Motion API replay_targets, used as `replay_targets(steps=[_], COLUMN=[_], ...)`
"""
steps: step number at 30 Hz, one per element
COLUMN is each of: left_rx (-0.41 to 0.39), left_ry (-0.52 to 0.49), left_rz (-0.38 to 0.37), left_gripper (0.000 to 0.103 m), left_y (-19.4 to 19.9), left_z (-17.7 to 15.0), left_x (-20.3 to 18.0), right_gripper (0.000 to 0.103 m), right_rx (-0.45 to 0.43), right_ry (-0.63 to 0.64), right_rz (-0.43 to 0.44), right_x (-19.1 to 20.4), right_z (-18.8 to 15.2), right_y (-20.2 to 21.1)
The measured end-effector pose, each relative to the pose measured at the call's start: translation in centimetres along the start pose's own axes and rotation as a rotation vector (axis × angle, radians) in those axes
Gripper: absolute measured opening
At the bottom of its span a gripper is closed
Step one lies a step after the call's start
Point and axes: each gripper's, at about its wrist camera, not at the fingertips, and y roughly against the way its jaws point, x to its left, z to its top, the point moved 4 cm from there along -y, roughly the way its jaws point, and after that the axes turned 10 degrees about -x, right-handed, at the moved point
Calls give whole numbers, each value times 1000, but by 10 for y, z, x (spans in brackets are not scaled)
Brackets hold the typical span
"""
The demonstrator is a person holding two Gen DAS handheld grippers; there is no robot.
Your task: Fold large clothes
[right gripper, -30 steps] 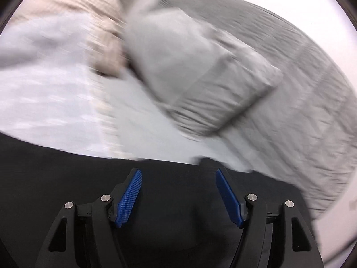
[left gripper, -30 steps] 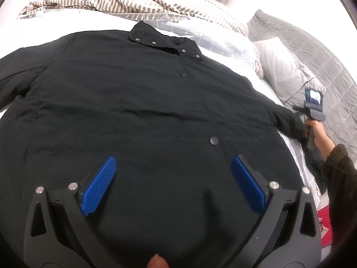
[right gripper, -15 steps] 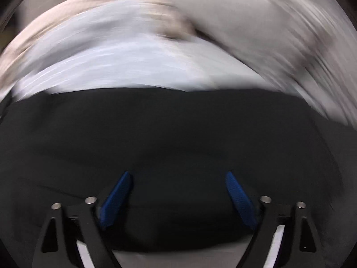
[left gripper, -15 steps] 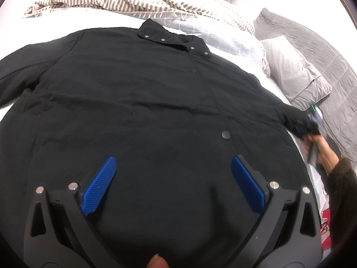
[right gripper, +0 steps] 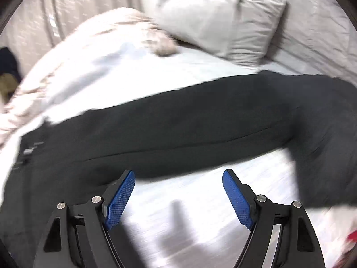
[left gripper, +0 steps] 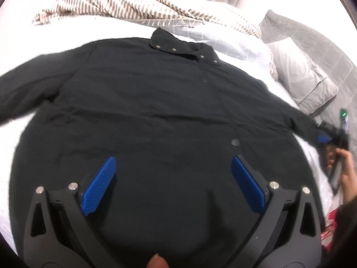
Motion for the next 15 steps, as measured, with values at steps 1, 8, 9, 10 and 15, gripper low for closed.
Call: replay_targets(steps=[1,8,9,10,15], left_rx=[-8,17,9,6,34], left_ry=[-6,-2,5,7,-26], left_rz=[10,24,3,-13,-84], left_gripper=[102,102,102,102,102], left_y=[-1,-8,-2,5,34], left_z=[-1,-25,-25,-26,-47], left_x=[1,41,43,45,52], right_gripper=[83,85,85,86,87], right_rx=[-1,62,74,43,48], right_ry=[7,261,287,284,196], right_rz=[47,207,182,199,182], right_x=[19,103,98,91,59], right_z=[-8,-104,-118,-126,-122], right_y=[7,8,3,6,15])
